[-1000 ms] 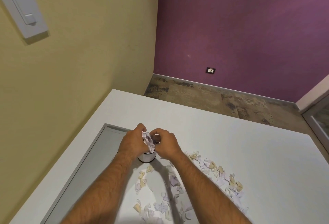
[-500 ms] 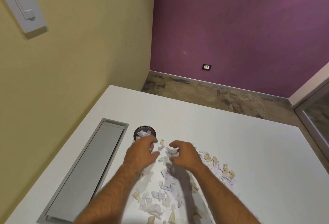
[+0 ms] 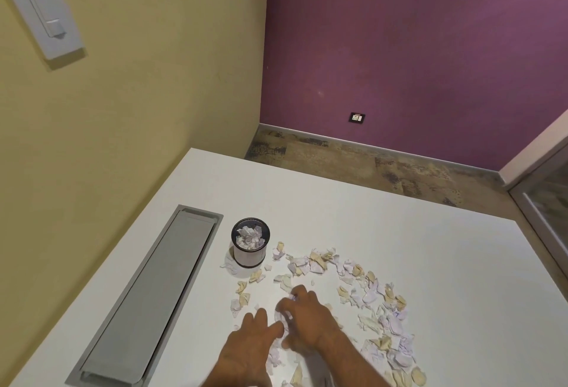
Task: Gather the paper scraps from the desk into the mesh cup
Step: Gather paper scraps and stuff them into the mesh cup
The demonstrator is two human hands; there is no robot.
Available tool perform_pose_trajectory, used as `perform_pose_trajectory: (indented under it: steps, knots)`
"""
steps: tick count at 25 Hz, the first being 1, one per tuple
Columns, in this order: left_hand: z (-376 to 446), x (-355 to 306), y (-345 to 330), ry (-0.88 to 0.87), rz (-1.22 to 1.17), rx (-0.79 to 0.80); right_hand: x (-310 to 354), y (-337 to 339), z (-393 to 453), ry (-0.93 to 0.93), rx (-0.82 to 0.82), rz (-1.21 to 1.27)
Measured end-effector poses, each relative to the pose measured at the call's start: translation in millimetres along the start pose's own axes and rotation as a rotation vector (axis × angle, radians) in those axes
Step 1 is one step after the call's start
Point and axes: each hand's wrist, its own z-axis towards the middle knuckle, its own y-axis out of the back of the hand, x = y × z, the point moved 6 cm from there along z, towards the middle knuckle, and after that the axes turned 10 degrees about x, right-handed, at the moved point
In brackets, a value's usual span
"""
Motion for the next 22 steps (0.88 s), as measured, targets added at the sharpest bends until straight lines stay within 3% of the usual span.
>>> perform_pose_trajectory:
  steps: [3, 10, 22]
  knots:
    - [-1.3, 3.3, 1.4, -0.024, -0.154, -0.036, 2.3, 3.9, -3.3, 0.020, -0.072, 0.088]
    - [-5.8, 12.4, 20.7, -0.049, -0.396, -0.320, -7.4, 15.6, -3.8, 0.008, -0.094, 0.265]
    - [-36.3, 47.4, 151.2, -0.018, -0.858, -0.782, 4.7, 137.4, 5.2, 0.085, -0.456, 0.750]
